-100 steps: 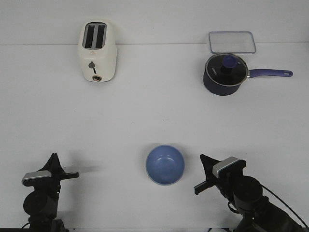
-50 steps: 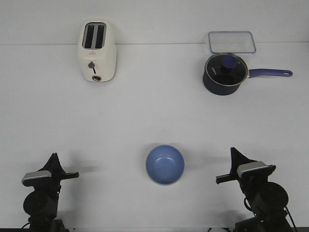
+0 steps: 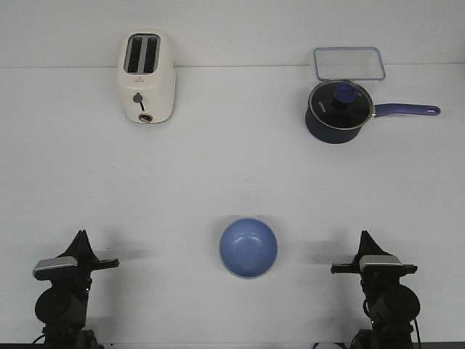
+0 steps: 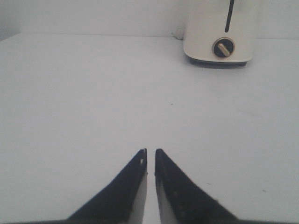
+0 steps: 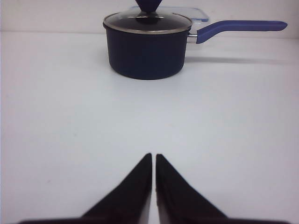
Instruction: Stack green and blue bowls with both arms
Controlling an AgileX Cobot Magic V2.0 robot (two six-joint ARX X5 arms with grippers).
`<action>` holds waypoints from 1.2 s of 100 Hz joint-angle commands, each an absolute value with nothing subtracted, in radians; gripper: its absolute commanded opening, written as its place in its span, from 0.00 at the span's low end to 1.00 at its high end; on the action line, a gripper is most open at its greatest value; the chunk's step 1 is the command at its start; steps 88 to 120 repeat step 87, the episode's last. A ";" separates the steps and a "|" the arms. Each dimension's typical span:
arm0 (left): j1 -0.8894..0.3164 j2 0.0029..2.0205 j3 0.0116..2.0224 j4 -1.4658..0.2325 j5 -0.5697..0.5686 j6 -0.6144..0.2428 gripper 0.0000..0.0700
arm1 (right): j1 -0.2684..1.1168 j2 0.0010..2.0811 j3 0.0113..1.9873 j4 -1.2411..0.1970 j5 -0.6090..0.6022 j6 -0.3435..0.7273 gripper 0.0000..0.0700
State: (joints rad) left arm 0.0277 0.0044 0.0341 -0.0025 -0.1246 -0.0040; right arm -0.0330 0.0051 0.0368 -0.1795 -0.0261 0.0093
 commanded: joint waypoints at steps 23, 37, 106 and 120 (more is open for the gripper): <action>0.027 0.003 0.014 0.009 -0.121 0.010 0.02 | -0.032 0.002 0.012 -0.128 -0.028 0.009 0.02; 0.027 0.003 0.014 0.009 -0.121 0.010 0.02 | -0.032 0.001 0.012 -0.104 -0.027 0.051 0.02; 0.027 0.003 0.014 0.009 -0.121 0.010 0.02 | -0.032 0.001 0.013 -0.099 -0.027 0.051 0.02; 0.027 0.003 0.014 0.009 -0.121 0.010 0.02 | -0.032 0.001 0.013 -0.099 -0.027 0.051 0.02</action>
